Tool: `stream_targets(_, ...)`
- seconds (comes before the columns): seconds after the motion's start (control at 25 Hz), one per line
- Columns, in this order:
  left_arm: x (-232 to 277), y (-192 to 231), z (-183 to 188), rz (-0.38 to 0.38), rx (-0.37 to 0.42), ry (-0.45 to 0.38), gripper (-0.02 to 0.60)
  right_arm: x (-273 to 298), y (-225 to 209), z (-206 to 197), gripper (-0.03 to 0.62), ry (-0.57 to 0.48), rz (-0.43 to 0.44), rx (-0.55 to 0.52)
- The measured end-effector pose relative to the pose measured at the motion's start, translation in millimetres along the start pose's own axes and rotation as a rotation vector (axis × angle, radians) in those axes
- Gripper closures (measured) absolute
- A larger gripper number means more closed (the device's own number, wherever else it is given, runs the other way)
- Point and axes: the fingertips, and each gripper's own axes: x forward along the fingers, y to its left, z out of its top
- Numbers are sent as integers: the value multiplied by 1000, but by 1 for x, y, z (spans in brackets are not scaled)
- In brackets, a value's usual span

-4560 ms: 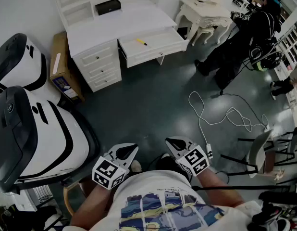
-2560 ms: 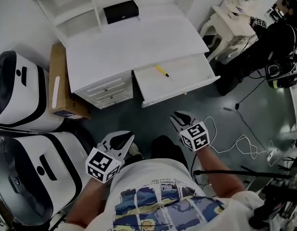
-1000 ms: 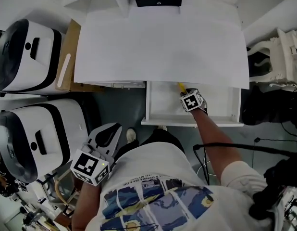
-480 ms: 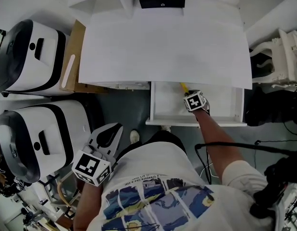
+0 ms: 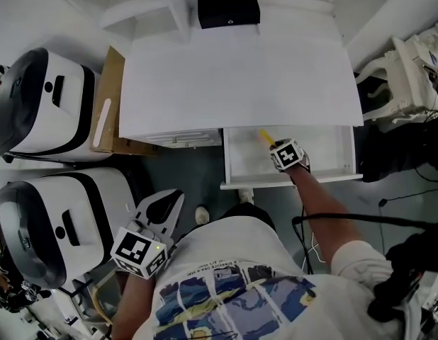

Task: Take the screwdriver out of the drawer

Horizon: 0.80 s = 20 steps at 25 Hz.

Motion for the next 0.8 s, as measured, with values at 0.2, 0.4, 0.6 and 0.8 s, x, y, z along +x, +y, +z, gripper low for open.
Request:
stream_targets(0.2, -16, 6, -7, -29, -1, -24, 566, -24, 15, 5, 500, 1, -3, -7)
stream_targets(0.4, -33, 16, -14, -63, 15, -34, 566, -49, 37, 10, 500, -1, -16, -8)
stream_targets(0.6, -46, 19, -23, -103, 47, -48, 566, -76, 57, 15, 500, -32, -35, 30)
stream_targets(0.8, -63, 23, -35, -150, 59, -61, 566, -99, 86, 16, 500, -88, -44, 109)
